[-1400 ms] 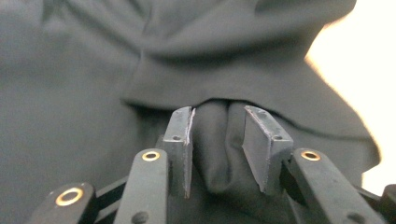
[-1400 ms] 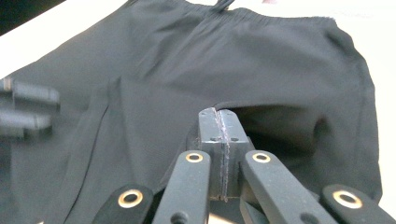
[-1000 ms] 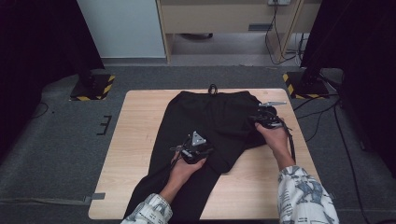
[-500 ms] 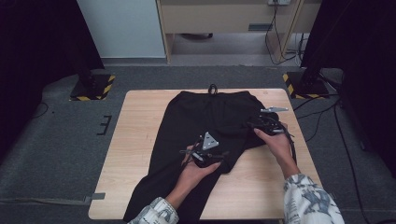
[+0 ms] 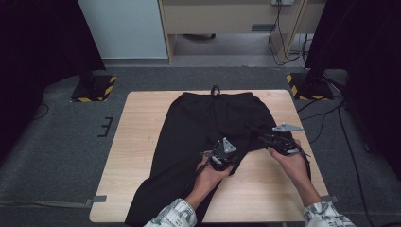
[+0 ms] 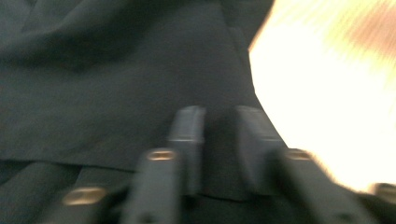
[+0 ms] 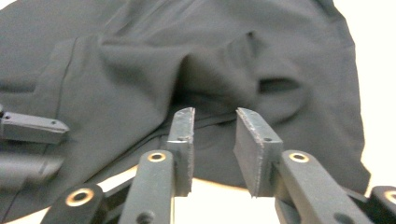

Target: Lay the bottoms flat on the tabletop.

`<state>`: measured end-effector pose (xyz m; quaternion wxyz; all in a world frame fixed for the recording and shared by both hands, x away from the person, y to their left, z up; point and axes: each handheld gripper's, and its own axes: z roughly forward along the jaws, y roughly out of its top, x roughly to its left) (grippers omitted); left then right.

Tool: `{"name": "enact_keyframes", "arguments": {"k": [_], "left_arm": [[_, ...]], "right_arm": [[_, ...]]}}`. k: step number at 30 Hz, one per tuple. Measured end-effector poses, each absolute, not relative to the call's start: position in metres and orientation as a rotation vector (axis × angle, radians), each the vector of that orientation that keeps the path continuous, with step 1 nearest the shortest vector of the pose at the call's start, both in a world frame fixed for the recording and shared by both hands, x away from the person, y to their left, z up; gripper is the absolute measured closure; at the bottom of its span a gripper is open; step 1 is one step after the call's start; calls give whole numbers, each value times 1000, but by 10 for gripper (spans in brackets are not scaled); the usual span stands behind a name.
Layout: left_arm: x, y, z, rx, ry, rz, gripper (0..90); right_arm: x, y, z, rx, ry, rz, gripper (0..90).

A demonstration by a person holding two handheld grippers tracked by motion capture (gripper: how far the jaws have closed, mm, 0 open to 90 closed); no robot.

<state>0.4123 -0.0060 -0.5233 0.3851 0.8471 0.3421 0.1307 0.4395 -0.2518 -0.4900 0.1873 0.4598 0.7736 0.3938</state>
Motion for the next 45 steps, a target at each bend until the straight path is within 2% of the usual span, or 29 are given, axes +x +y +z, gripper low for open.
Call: {"name": "enact_keyframes", "arguments": {"k": [1, 3, 15, 18, 24, 26, 28, 29, 31, 33, 41, 45], "left_arm": [[414, -4, -523, 2154, 877, 329, 829], [415, 1, -520, 2136, 890, 324, 892], [430, 30, -519, 2122, 954, 366, 896], [431, 32, -522, 2122, 958, 356, 896], [432, 33, -525, 2123, 964, 346, 894], [433, 34, -526, 2123, 963, 349, 894], [433, 34, -528, 2118, 970, 341, 893], [433, 35, -528, 2119, 968, 340, 892], [433, 35, -529, 2116, 969, 340, 890], [433, 35, -529, 2119, 967, 350, 888], [433, 39, -527, 2118, 974, 363, 877], [428, 46, -517, 2074, 946, 408, 781]], "right_arm": [[440, -249, -493, 1287, 2196, 1102, 692], [440, -244, -496, 1281, 2219, 1098, 696], [443, -215, -521, 1249, 2343, 1004, 643], [445, -207, -522, 1234, 2339, 1015, 592], [451, -192, -524, 1224, 2324, 995, 431], [453, -190, -527, 1229, 2328, 979, 418], [454, -190, -528, 1238, 2322, 1000, 509], [454, -190, -528, 1222, 2328, 1011, 605], [453, -188, -527, 1213, 2339, 1037, 735], [452, -186, -526, 1203, 2349, 1043, 832], [437, -197, -510, 1206, 2344, 1112, 855], [418, -209, -504, 1213, 2361, 1116, 856]]}}
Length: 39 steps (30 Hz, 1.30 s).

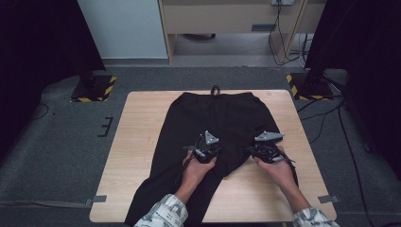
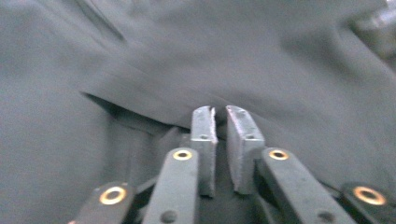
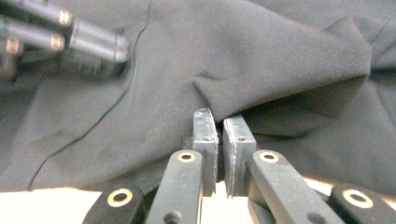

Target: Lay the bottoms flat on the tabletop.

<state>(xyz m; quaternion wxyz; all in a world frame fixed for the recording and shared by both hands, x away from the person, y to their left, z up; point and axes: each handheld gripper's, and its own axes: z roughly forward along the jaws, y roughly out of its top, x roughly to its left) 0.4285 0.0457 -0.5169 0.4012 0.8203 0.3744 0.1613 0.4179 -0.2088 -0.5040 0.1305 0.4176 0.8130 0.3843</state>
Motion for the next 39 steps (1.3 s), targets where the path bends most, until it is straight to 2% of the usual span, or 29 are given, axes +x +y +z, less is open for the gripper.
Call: {"name": "enact_keyframes", "arguments": {"k": [5, 17, 20, 27, 29, 33, 39], "left_arm": [[420, 60, -499, 2036, 922, 447, 686], [398, 76, -501, 2053, 847, 492, 643], [398, 75, -503, 2039, 859, 467, 637], [392, 62, -507, 2071, 815, 452, 620], [390, 60, -507, 2067, 809, 445, 611], [386, 53, -505, 2064, 797, 445, 583], [387, 45, -504, 2047, 819, 447, 555]], "right_arm": [[392, -233, -502, 1250, 2357, 1130, 857], [314, -301, -506, 1356, 2417, 1007, 854], [294, -316, -502, 1374, 2405, 1031, 823], [300, -319, -498, 1375, 2359, 1075, 843], [307, -315, -498, 1363, 2364, 1075, 804], [315, -312, -488, 1356, 2337, 1098, 597], [325, -321, -478, 1375, 2268, 1057, 504]]}}
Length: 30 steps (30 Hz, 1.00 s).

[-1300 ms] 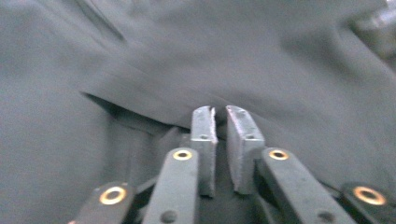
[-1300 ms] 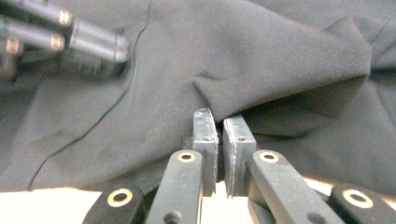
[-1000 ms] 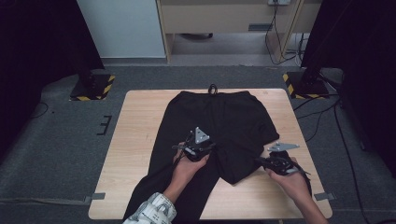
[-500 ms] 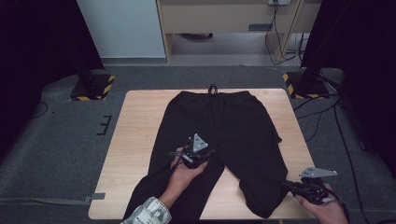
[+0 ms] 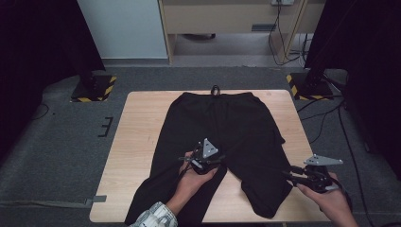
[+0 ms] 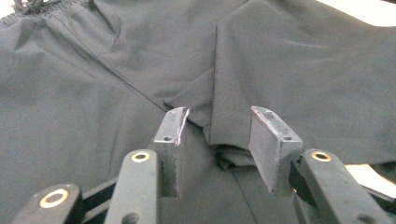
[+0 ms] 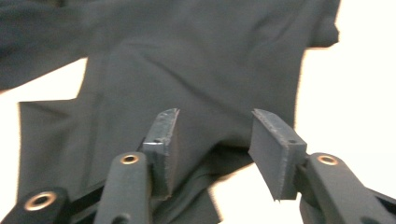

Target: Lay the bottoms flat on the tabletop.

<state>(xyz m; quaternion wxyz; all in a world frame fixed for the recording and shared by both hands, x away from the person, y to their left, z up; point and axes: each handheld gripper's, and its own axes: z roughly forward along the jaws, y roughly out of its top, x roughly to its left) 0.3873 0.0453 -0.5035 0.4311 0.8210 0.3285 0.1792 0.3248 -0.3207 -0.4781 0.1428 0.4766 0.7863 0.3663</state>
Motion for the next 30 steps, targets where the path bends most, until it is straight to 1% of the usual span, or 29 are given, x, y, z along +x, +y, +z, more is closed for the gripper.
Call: {"name": "enact_keyframes", "arguments": {"k": [2, 8, 11, 13, 15, 16, 17, 20, 21, 22, 24, 30], "left_arm": [[389, 41, -506, 2054, 829, 448, 538], [393, 27, -513, 2077, 817, 444, 484], [394, 21, -516, 2080, 815, 441, 498], [396, 17, -518, 2097, 803, 439, 531], [399, 12, -521, 2128, 774, 442, 583], [400, 10, -522, 2135, 758, 410, 605], [402, 7, -524, 2146, 757, 379, 629], [403, 3, -527, 2165, 764, 366, 762], [404, 2, -529, 2166, 772, 357, 812], [404, 1, -529, 2167, 779, 354, 840], [403, 1, -528, 2164, 777, 350, 861], [387, 3, -523, 2169, 727, 315, 856]], "right_arm": [[336, -322, -484, 1401, 2244, 1032, 486], [375, -324, -512, 1503, 2167, 984, 478], [385, -322, -521, 1518, 2170, 968, 478], [388, -319, -525, 1506, 2180, 965, 491], [389, -317, -526, 1482, 2192, 981, 521], [388, -316, -526, 1481, 2193, 978, 557], [388, -314, -525, 1464, 2206, 976, 642], [383, -310, -524, 1444, 2256, 967, 835], [380, -308, -523, 1426, 2271, 964, 867], [379, -308, -523, 1425, 2282, 960, 875], [375, -307, -521, 1428, 2300, 956, 879], [355, -314, -513, 1421, 2331, 980, 880]]}}
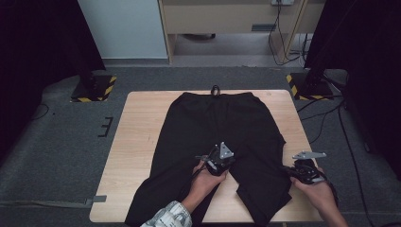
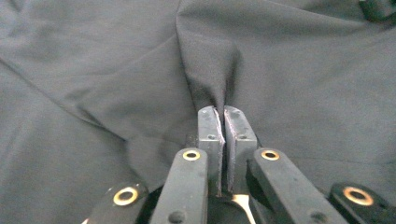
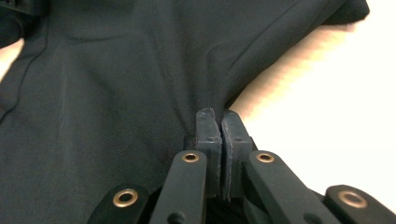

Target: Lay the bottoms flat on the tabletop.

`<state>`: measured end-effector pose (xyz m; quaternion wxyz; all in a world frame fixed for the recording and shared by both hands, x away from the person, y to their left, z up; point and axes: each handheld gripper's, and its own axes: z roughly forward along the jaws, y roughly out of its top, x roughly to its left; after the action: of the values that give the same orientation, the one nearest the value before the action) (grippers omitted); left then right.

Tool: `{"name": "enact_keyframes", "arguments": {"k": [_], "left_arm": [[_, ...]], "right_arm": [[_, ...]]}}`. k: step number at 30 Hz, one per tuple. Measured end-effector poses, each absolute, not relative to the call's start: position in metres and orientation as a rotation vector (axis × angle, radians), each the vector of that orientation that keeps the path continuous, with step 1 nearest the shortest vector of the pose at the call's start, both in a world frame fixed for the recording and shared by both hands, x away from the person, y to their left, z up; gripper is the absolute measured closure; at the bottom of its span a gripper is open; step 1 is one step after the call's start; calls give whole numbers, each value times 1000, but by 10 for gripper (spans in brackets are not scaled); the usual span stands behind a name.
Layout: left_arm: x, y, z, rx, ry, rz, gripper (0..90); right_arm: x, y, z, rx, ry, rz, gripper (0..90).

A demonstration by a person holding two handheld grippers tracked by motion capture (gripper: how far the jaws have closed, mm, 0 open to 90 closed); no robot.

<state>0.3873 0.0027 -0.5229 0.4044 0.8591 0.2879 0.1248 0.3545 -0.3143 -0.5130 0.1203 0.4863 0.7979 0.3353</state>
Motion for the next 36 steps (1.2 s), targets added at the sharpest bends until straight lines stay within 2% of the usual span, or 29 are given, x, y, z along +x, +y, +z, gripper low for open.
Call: {"name": "enact_keyframes", "arguments": {"k": [10, 12, 14, 16, 17, 19, 20, 21, 22, 23, 25, 27, 36], "left_arm": [[369, 3, -521, 2200, 678, 262, 839], [368, 3, -523, 2208, 657, 296, 808], [370, 6, -526, 2186, 662, 304, 736], [370, 12, -526, 2146, 698, 307, 662], [370, 13, -525, 2144, 701, 322, 628], [369, 13, -524, 2157, 706, 332, 623], [369, 13, -524, 2163, 700, 316, 640], [369, 12, -526, 2175, 694, 308, 674], [369, 12, -527, 2190, 689, 308, 708], [368, 12, -527, 2187, 686, 308, 767], [368, 13, -527, 2188, 684, 302, 833], [367, 14, -525, 2183, 682, 296, 867], [358, 14, -524, 2207, 672, 242, 857]], "right_arm": [[320, -326, -499, 1410, 2346, 1009, 878], [316, -329, -499, 1412, 2363, 1011, 871], [320, -329, -500, 1439, 2353, 1044, 805], [329, -326, -502, 1424, 2333, 1037, 660], [335, -325, -503, 1431, 2302, 1042, 624], [343, -324, -506, 1454, 2271, 1044, 567], [347, -324, -509, 1464, 2270, 1040, 567], [349, -323, -511, 1461, 2284, 1027, 580], [350, -320, -513, 1466, 2286, 1000, 630], [349, -319, -514, 1444, 2287, 977, 743], [347, -318, -513, 1443, 2296, 976, 866], [344, -318, -511, 1455, 2301, 977, 891], [315, -331, -495, 1458, 2339, 991, 888]]}}
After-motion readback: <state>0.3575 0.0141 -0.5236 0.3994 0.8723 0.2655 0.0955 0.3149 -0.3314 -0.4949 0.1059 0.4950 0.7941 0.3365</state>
